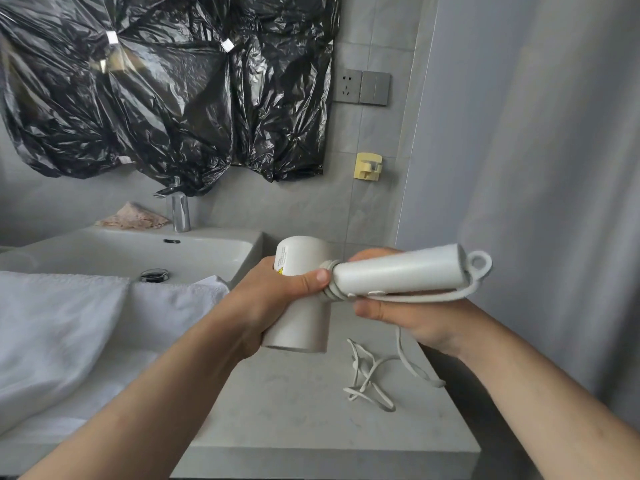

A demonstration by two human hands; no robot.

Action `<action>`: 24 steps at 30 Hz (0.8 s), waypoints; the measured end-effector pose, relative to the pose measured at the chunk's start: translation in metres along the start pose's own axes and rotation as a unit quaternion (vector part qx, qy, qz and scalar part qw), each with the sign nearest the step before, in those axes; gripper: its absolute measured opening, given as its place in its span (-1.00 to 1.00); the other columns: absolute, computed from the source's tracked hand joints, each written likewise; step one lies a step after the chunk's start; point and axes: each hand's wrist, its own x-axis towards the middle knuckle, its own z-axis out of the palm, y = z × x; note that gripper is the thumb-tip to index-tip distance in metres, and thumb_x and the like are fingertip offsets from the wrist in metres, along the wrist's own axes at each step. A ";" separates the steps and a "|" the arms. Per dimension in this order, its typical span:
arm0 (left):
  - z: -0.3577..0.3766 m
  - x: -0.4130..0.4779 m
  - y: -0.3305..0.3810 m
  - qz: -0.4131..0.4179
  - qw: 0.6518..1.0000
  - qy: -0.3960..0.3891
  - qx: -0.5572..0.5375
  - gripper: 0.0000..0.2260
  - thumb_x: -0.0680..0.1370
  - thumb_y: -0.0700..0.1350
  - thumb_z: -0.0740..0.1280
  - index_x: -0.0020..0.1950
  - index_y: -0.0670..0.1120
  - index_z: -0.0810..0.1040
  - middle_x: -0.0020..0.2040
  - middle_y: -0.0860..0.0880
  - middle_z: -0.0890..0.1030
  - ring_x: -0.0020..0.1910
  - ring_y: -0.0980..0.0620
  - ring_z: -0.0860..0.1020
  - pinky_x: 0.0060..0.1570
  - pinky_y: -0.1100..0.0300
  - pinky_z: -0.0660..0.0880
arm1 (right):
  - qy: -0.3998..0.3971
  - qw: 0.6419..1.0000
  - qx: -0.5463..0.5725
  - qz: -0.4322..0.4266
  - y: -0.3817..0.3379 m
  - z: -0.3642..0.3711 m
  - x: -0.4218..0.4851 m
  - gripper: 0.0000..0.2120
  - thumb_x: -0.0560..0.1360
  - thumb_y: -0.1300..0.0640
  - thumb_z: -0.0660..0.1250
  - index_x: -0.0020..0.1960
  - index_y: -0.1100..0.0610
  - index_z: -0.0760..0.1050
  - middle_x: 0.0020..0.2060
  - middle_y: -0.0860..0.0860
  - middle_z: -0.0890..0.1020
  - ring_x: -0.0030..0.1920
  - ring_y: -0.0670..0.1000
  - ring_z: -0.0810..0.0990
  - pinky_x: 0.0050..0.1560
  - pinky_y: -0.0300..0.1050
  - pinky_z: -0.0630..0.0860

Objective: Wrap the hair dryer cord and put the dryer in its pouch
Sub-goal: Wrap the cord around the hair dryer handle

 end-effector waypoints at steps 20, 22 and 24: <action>-0.008 -0.004 0.015 0.155 0.931 -0.037 0.328 -0.14 -0.01 0.16 0.68 0.23 0.06 0.45 0.03 0.09 0.66 0.02 0.08 0.64 0.01 0.06 0.58 | -0.143 0.959 -0.102 0.225 -0.013 -0.008 0.017 -0.77 0.36 0.45 0.25 -0.20 0.17 0.56 -0.39 0.16 0.58 -0.50 -0.08 0.38 -0.57 -0.29 0.22; -0.005 -0.006 0.017 0.139 0.901 -0.008 0.410 -0.05 -0.07 0.29 0.60 0.27 0.18 0.36 0.04 0.14 0.62 0.05 0.08 0.60 0.06 -0.02 0.56 | -0.133 0.957 -0.108 0.235 -0.012 -0.006 0.018 -0.74 0.40 0.51 0.18 -0.19 0.22 0.53 -0.38 0.17 0.59 -0.54 -0.11 0.36 -0.62 -0.30 0.24; 0.002 -0.011 0.018 0.120 0.870 0.024 0.478 -0.01 -0.05 0.30 0.58 0.31 0.24 0.26 0.03 0.18 0.58 0.00 0.09 0.57 0.02 0.04 0.55 | -0.130 0.957 -0.132 0.223 -0.013 -0.002 0.019 -0.74 0.41 0.51 0.20 -0.19 0.22 0.56 -0.35 0.17 0.60 -0.53 -0.11 0.40 -0.56 -0.26 0.37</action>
